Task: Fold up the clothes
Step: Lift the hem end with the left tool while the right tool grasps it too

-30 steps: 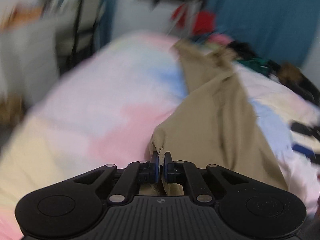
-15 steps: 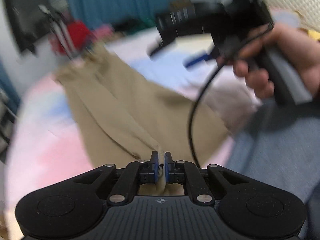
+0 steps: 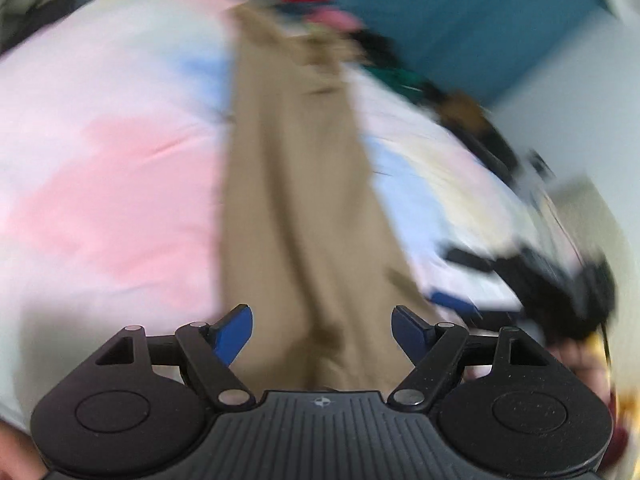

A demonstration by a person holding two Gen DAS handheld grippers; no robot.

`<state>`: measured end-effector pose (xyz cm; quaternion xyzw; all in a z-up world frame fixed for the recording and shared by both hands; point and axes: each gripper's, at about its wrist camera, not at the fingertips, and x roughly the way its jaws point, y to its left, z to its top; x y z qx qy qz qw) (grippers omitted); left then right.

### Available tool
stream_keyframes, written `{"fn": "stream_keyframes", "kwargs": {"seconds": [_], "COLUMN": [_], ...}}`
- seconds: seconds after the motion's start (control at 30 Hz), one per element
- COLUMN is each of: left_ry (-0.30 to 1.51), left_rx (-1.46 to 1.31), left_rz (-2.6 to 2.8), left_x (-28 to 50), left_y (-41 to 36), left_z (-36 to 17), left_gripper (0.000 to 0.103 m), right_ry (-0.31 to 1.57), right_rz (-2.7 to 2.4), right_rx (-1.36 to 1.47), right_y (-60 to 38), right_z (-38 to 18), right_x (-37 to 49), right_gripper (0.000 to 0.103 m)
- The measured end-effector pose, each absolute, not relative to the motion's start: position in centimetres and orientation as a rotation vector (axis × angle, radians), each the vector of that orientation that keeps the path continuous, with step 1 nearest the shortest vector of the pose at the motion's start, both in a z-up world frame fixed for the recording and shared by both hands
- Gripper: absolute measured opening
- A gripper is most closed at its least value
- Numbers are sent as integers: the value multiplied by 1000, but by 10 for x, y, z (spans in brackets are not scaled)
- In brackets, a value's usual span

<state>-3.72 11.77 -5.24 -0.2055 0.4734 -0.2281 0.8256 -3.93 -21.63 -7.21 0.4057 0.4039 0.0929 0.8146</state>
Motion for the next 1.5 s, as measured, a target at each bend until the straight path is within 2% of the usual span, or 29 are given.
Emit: {"fn": "stream_keyframes", "kwargs": {"seconds": [0.07, 0.13, 0.4, 0.5, 0.57, 0.6, 0.7, 0.77, 0.83, 0.87, 1.03, 1.2, 1.5], "left_ry": [1054, 1098, 1200, 1233, 1238, 1237, 1213, 1194, 1172, 1156, 991, 827, 649], "left_rx": [-505, -567, -561, -556, -547, -548, -555, -564, -576, -580, -619, -708, -714], "left_rz": [-412, -347, -453, -459, -454, -458, -475, -484, -502, -506, -537, -569, -633], "left_x": [-26, -15, -22, -19, -19, -24, -26, -28, -32, -34, -42, -49, -95], "left_y": [129, 139, 119, 116, 116, 117, 119, 122, 124, 126, 133, 140, 138], "left_z": [-63, -73, -83, -88, -88, -86, -85, -84, -80, -78, -64, -39, 23], "left_gripper": [75, 73, 73, 59, 42, 41, 36, 24, 13, 11, 8, 6, 5], "right_ry": [881, 901, 966, 1019, 1034, 1039, 1046, 1039, 1034, 1030, 918, 810, 613], "right_rz": [188, 189, 218, 242, 264, 271, 258, 243, 235, 231, 262, 295, 415], "right_rx": [867, 868, 885, 912, 898, 881, 815, 789, 770, 761, 776, 867, 809], "right_y": [-215, -214, -207, -203, -198, -195, -188, -187, -187, -187, -193, -210, -224], "right_z": [-77, -80, -89, -94, -93, -91, -84, -81, -78, -77, -61, -36, 43], "right_x": [-39, -38, -46, -53, -60, -64, -77, -83, -87, -89, -97, -95, -121], "right_gripper": [81, 69, 67, 67, 67, 66, 42, 34, 19, 15, 9, 8, 8]}}
